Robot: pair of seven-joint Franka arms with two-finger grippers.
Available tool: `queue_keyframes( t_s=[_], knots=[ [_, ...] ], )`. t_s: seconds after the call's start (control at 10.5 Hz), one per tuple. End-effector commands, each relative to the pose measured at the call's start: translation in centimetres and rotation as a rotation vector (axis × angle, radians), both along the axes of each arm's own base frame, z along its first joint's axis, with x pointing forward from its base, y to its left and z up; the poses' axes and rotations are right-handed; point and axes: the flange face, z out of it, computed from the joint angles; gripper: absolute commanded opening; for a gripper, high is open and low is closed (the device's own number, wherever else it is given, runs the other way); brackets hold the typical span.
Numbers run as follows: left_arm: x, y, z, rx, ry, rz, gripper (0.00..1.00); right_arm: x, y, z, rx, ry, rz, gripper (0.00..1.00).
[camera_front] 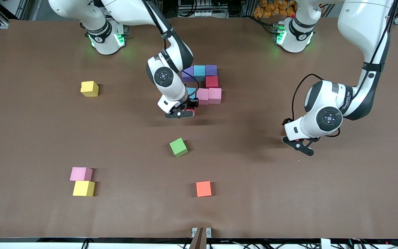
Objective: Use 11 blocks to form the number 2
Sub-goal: 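Grasp the orange cube with the left gripper while the right gripper releases red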
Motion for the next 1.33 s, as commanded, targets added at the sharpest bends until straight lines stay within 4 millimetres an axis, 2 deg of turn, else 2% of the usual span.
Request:
queue_keyframes(
  t_s=[0.0, 0.28, 1.23],
  knots=[
    [0.1, 0.7, -1.2, 0.002, -0.001, 0.004, 1.00, -0.9, -0.2, 0.5, 0.008, 0.001, -0.039, 0.31],
    [0.5, 2.0, -2.7, 0.003, -0.010, 0.004, 1.00, -1.4, 0.0, 0.2, 0.003, 0.004, -0.040, 0.31],
    [-1.0, 2.9, -4.5, 0.006, 0.012, 0.008, 1.00, -2.4, 0.1, -0.5, 0.000, -0.010, -0.031, 0.31]
  ],
)
